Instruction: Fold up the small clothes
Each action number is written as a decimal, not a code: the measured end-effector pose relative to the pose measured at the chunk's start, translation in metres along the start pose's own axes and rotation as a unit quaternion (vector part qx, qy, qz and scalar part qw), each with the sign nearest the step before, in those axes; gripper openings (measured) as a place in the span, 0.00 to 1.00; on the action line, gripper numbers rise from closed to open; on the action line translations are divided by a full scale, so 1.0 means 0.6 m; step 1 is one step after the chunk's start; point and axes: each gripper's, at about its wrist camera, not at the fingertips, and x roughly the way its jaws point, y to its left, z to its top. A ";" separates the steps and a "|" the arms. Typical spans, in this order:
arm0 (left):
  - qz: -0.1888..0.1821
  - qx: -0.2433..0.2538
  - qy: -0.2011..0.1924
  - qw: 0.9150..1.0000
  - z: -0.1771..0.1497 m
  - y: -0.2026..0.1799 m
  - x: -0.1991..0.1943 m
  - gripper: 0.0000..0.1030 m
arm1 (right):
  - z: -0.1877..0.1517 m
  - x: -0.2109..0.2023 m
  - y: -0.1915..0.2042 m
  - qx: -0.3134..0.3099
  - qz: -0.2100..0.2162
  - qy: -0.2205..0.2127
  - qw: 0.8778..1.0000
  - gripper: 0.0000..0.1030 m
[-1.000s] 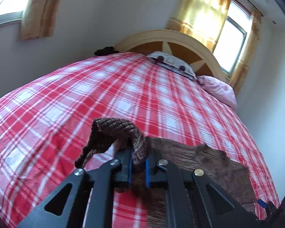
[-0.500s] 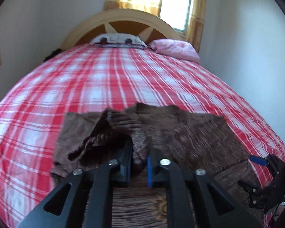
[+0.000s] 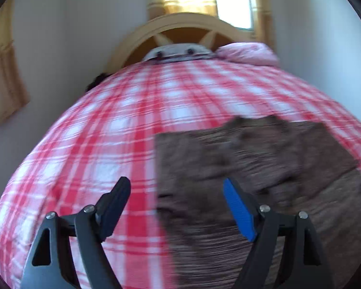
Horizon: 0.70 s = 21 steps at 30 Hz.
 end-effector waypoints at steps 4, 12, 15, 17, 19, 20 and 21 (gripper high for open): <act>0.032 -0.043 0.020 0.998 -0.012 0.061 0.041 0.80 | 0.025 -0.008 0.006 0.030 0.037 0.018 0.999 0.73; -0.006 -0.013 0.077 0.997 -0.028 0.021 0.087 0.83 | 0.150 0.044 0.116 -0.030 0.089 0.054 0.994 0.73; -0.028 -0.020 0.113 0.993 -0.036 0.030 0.109 0.96 | 0.180 0.099 0.161 -0.071 0.076 0.071 0.992 0.73; -0.051 -0.044 0.120 0.990 -0.039 0.045 0.112 0.96 | 0.192 0.135 0.172 -0.077 0.070 0.081 0.991 0.73; -0.064 -0.060 0.119 0.989 -0.044 0.054 0.112 0.96 | 0.203 0.178 0.186 -0.079 0.074 0.098 0.989 0.73; -0.066 -0.064 0.117 0.989 -0.045 0.056 0.110 0.96 | 0.205 0.200 0.193 -0.085 0.068 0.111 0.988 0.73; -0.066 -0.064 0.116 0.989 -0.046 0.054 0.110 0.96 | 0.206 0.225 0.200 -0.097 0.051 0.127 0.986 0.73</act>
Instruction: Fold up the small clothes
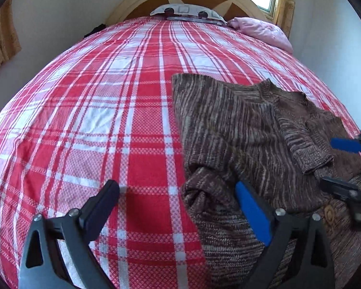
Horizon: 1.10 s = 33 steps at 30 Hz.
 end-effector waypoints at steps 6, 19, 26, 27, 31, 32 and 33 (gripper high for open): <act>-0.003 -0.001 -0.002 1.000 -0.003 -0.005 -0.002 0.97 | 0.001 0.010 -0.124 0.101 -0.130 -0.019 0.986 0.73; -0.013 -0.014 -0.007 1.000 0.000 0.006 0.000 0.98 | -0.093 -0.022 -0.122 0.221 0.107 -0.012 0.969 0.65; -0.003 -0.012 -0.007 1.000 0.000 0.004 0.000 0.98 | -0.129 -0.021 -0.084 0.226 0.114 0.000 0.967 0.47; -0.002 -0.015 -0.010 1.000 0.000 0.006 -0.001 0.98 | -0.128 -0.023 -0.082 0.222 0.116 -0.001 0.968 0.47; -0.011 -0.048 -0.015 0.999 -0.002 0.026 -0.005 0.98 | -0.120 -0.022 -0.057 0.169 0.093 0.000 0.981 0.27; -0.013 -0.052 -0.015 0.998 -0.002 0.028 -0.004 0.98 | -0.118 -0.023 -0.052 0.156 0.097 -0.002 0.983 0.20; -0.012 -0.051 -0.014 0.998 -0.002 0.027 -0.004 0.98 | -0.113 -0.024 -0.041 0.134 0.085 -0.006 0.987 0.13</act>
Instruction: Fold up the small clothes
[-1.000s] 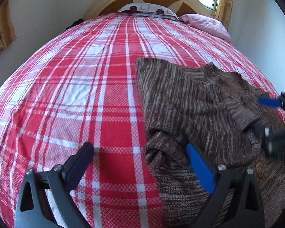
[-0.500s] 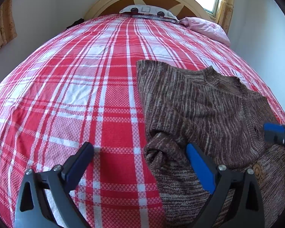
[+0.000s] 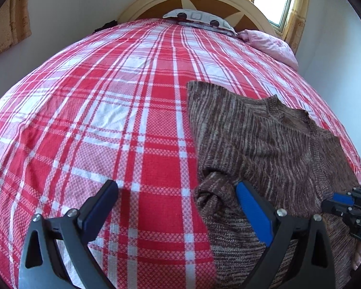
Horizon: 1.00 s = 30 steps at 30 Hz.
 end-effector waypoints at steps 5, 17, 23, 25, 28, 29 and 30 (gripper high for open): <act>0.013 0.016 0.009 1.000 0.000 -0.012 0.007 1.00 | 0.014 -0.033 0.017 -0.048 -0.021 -0.017 0.998 0.02; -0.025 -0.009 -0.010 1.000 -0.002 0.007 -0.009 1.00 | -0.014 -0.056 -0.048 -0.037 -0.053 -0.010 0.998 0.00; -0.028 -0.015 -0.010 0.999 -0.002 0.010 -0.008 1.00 | -0.023 -0.057 -0.074 0.027 0.037 -0.016 0.999 0.78; -0.027 -0.015 -0.009 0.999 -0.001 0.011 -0.007 1.00 | -0.026 -0.056 -0.062 0.022 0.064 -0.022 0.997 0.85; -0.027 -0.015 -0.008 0.999 -0.002 0.010 -0.006 1.00 | -0.026 -0.045 -0.044 0.010 0.050 -0.019 0.999 0.85; -0.027 -0.015 -0.008 0.999 -0.001 0.011 -0.005 1.00 | -0.025 -0.040 -0.039 0.009 0.048 -0.019 0.999 0.83; -0.027 -0.016 -0.008 0.999 -0.001 0.011 -0.004 1.00 | -0.024 -0.035 -0.036 0.009 0.053 -0.017 0.998 0.72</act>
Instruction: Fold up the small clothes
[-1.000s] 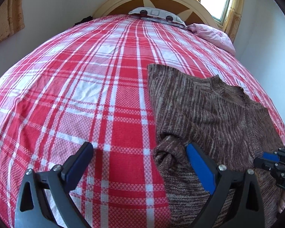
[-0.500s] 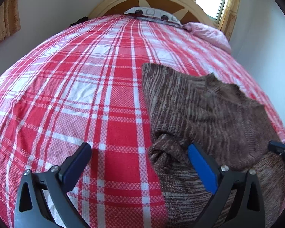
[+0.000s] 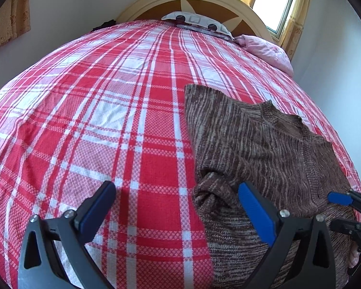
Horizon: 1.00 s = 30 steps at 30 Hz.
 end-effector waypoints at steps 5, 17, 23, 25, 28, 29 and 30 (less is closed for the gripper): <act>0.006 0.002 0.002 1.000 -0.002 -0.003 0.001 1.00 | 0.006 0.036 0.012 -0.012 -0.021 0.018 1.000 0.20; 0.037 0.029 0.017 0.999 -0.003 -0.016 0.013 1.00 | 0.009 -0.017 0.067 -0.145 -0.137 0.007 0.980 0.06; 0.056 0.055 0.026 0.997 -0.005 -0.032 0.020 1.00 | -0.020 0.008 -0.001 -0.076 -0.081 0.042 0.993 0.11; 0.050 0.049 0.025 0.997 -0.005 -0.027 0.019 1.00 | -0.014 -0.020 -0.018 -0.046 -0.034 0.024 0.998 0.43; 0.053 0.051 0.025 0.997 -0.006 -0.030 0.019 1.00 | 0.004 -0.053 -0.037 -0.020 -0.007 -0.012 1.000 0.68; 0.054 0.052 0.025 0.997 -0.005 -0.031 0.019 1.00 | 0.013 -0.051 -0.041 -0.012 -0.013 -0.016 1.000 0.68; 0.053 0.051 0.025 0.997 -0.005 -0.030 0.019 1.00 | 0.028 -0.046 -0.057 0.007 -0.029 -0.022 0.999 0.68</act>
